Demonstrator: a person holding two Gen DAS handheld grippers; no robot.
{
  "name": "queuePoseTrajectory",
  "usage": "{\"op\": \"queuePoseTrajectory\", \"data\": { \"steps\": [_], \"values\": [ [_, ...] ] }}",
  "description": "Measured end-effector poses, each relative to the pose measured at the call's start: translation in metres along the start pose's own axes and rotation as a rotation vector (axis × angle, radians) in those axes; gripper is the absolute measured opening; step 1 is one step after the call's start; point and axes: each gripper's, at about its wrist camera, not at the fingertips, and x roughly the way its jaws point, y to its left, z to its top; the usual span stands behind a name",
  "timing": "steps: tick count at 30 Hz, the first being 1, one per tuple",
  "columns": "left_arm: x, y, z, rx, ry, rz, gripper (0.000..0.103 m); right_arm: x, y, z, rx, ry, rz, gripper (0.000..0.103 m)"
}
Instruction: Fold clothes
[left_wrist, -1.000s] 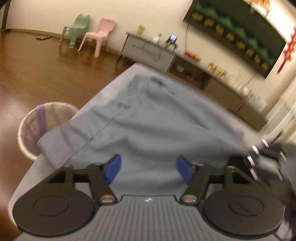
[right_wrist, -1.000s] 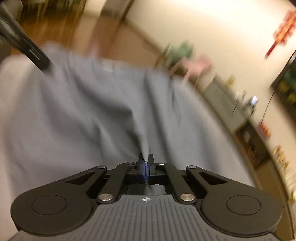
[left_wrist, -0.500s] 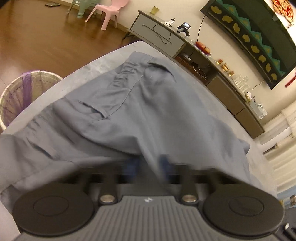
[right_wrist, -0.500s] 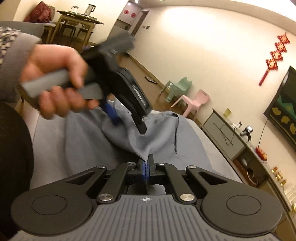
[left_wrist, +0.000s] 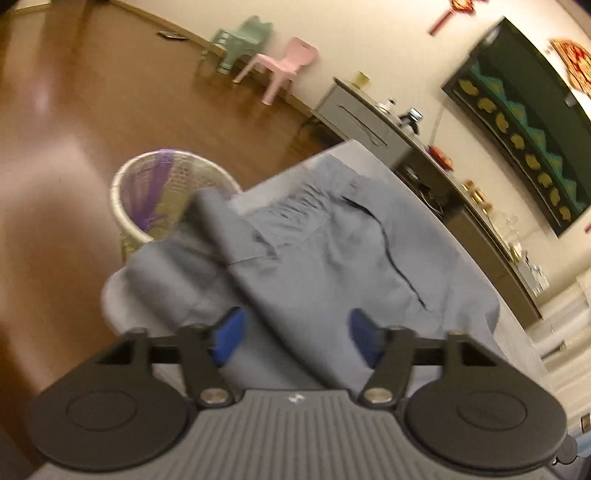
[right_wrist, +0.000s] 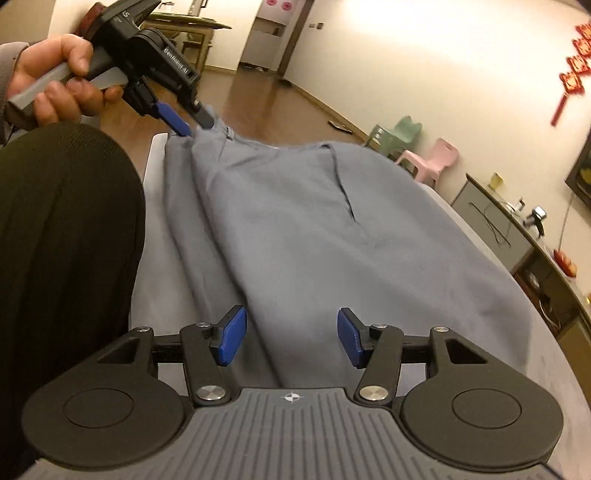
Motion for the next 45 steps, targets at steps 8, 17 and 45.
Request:
{"op": "queuePoseTrajectory", "data": {
  "steps": [8,17,45],
  "values": [
    [-0.041,-0.04,-0.017,0.19,-0.15,-0.151,0.001,-0.027,-0.025,-0.036,0.038,0.094,-0.112,0.031],
    [-0.014,0.033,-0.075,0.1,0.051,-0.073,0.003,-0.018,-0.032,-0.061,0.118,0.143,-0.029,0.037],
    [0.022,0.002,-0.05,0.172,0.032,-0.126,0.007,-0.002,0.044,-0.013,-0.102,0.11,-0.198,0.0]
  ]
}}
